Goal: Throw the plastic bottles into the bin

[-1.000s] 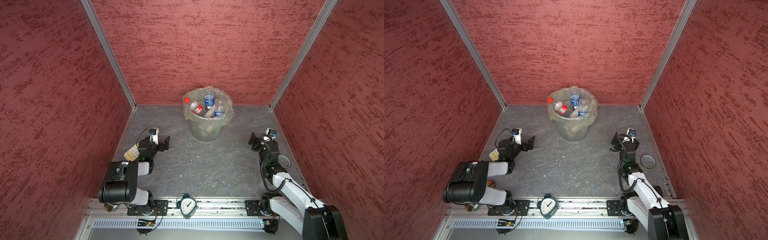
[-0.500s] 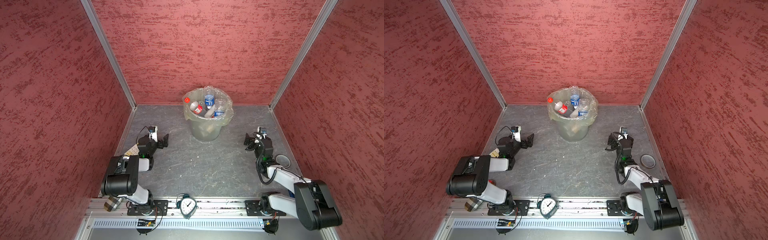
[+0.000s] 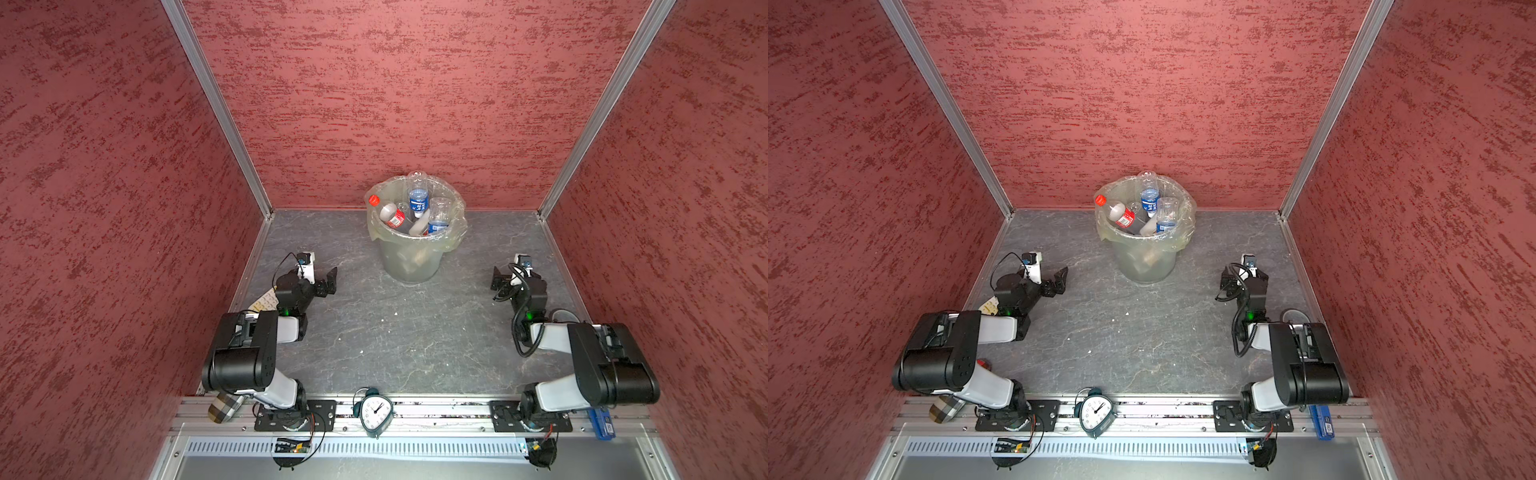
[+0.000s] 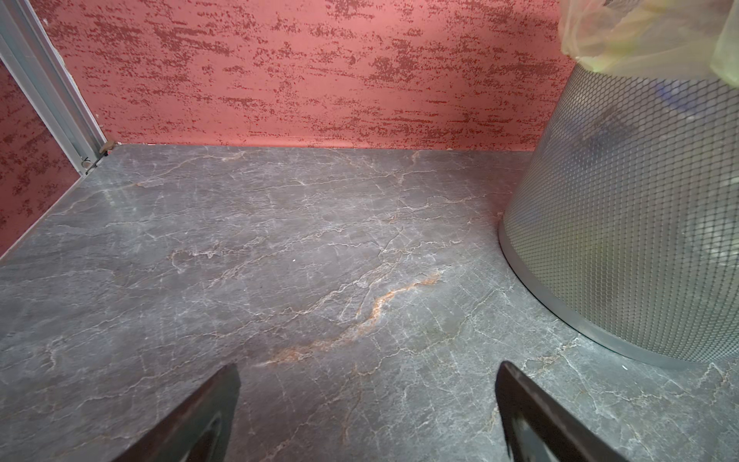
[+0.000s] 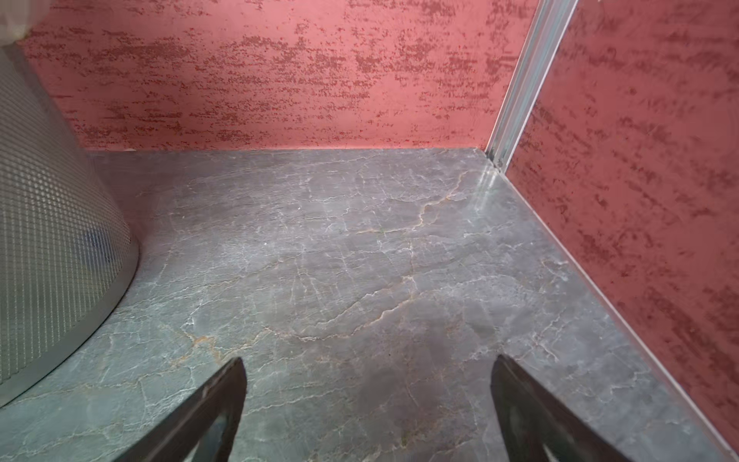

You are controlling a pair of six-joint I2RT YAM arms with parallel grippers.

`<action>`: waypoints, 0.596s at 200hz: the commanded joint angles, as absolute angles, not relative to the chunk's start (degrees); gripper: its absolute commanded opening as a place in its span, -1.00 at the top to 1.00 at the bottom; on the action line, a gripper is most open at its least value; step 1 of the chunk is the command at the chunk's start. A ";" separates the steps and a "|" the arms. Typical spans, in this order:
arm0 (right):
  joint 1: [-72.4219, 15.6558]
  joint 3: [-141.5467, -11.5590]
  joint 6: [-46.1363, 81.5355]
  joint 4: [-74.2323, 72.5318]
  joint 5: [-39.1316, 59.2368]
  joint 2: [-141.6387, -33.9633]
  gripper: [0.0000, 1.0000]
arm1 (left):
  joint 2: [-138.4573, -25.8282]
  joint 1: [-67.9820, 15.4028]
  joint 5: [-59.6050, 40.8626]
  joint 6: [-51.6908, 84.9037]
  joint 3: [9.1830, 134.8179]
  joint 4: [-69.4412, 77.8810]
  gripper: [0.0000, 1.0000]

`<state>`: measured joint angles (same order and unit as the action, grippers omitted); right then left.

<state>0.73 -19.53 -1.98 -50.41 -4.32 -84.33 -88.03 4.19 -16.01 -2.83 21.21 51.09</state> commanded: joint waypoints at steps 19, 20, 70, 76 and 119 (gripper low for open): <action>4.44 -19.95 0.95 -57.34 4.44 -86.12 -0.92 | -87.80 4.45 -16.00 -2.28 20.92 52.43 -0.99; 4.42 -19.86 0.91 -57.54 4.55 -86.22 -0.92 | -87.80 4.42 -16.00 -2.28 20.92 52.45 -0.99; 4.46 -15.83 0.33 -66.24 5.77 -88.42 -0.97 | -87.85 4.44 -16.04 -2.25 20.92 52.46 -0.99; 4.46 -15.77 0.35 -66.68 6.00 -88.65 -0.97 | -87.87 4.41 -16.00 -2.24 20.95 52.47 -0.99; 4.43 -15.31 0.43 -67.57 5.51 -88.56 -0.98 | -87.85 4.41 -16.04 -2.22 20.94 52.46 -0.99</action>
